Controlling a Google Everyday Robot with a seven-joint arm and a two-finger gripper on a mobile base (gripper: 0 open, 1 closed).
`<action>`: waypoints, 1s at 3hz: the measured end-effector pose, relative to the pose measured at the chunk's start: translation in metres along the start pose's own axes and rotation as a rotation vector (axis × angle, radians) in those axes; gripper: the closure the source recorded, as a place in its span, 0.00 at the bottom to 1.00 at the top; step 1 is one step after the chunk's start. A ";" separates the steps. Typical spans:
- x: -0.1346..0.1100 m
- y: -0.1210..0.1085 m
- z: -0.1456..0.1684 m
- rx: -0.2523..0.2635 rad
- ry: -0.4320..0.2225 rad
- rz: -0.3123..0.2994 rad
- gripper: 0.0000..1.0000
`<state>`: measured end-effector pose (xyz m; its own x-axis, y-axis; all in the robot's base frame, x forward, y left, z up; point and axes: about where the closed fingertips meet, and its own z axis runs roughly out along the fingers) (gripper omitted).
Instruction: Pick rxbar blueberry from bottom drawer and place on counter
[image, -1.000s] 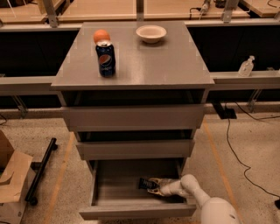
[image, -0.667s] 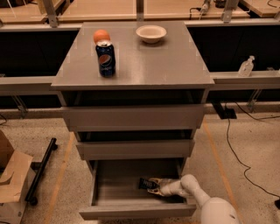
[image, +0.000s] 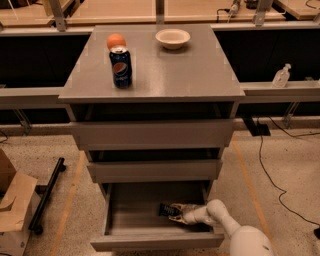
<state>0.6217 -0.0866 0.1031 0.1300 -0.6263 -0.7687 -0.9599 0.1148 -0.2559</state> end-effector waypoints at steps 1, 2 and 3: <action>0.000 0.000 0.000 0.000 0.000 0.000 1.00; -0.010 0.002 -0.008 -0.009 0.022 -0.014 1.00; -0.032 0.007 -0.023 -0.021 0.064 -0.039 1.00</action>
Offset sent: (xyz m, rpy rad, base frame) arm -0.0755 0.0077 0.1430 -0.2725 -0.0341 0.0829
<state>0.6046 -0.0833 0.1398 0.1519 -0.6777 -0.7195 -0.9594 0.0738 -0.2721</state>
